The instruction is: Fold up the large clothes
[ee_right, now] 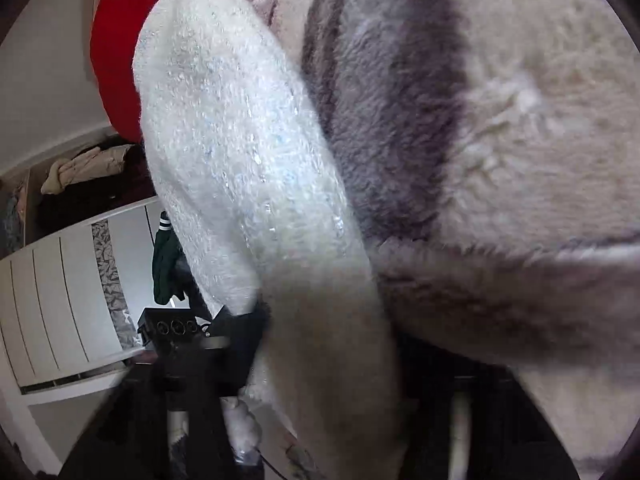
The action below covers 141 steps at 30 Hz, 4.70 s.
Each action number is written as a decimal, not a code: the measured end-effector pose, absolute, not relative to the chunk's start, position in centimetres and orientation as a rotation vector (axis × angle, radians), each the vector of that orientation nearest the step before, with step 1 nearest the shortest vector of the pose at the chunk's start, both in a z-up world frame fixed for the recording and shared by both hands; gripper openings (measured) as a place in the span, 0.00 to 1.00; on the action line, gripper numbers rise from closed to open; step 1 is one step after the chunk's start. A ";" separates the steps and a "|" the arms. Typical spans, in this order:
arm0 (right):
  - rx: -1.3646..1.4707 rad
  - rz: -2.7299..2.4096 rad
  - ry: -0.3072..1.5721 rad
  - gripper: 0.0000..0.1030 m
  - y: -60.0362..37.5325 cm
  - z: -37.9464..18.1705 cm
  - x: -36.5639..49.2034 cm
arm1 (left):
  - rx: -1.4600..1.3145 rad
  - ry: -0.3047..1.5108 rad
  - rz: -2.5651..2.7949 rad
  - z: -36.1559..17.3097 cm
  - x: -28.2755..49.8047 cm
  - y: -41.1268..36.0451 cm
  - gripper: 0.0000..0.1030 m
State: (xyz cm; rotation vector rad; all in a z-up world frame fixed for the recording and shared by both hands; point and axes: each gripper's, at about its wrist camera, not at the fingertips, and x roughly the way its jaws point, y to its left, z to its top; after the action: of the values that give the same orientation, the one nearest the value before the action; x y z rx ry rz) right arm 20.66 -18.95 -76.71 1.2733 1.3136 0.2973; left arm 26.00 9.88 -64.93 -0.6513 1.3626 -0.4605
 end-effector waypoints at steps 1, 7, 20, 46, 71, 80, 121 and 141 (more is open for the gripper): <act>1.302 0.291 1.305 0.17 -18.0 -76.7 20.7 | -0.637 1.347 -0.452 -64.0 25.6 9.8 0.14; 1.296 0.312 1.291 0.13 -17.7 -71.8 16.7 | -0.679 1.333 -0.445 -59.2 21.4 9.7 0.13; 1.192 0.095 1.635 0.42 -16.6 -74.1 3.8 | -0.899 1.574 -0.278 -65.7 11.8 12.6 0.43; 0.022 0.267 1.728 0.43 3.4 -70.3 38.8 | -0.717 1.263 0.081 -65.5 11.7 18.3 1.00; 0.295 0.100 1.489 0.28 -5.8 -61.6 45.9 | -0.527 1.280 -0.294 -57.3 38.0 8.5 0.00; 0.191 0.078 1.703 0.26 -5.7 -70.7 41.1 | -0.384 1.391 -0.250 -62.5 38.0 5.8 0.02; 1.206 0.329 1.589 0.18 -10.4 -76.9 10.3 | -0.454 1.604 -0.450 -63.4 13.1 8.1 0.18; 1.558 0.498 1.346 0.15 -16.6 -63.6 22.3 | -0.916 1.480 -0.392 -55.1 31.5 8.8 0.15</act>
State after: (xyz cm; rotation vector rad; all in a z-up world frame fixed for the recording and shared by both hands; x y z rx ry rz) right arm 22.28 -16.58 -63.62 1.5575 1.3465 0.4980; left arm 31.51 8.78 -55.13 -0.9164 1.4802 -0.3921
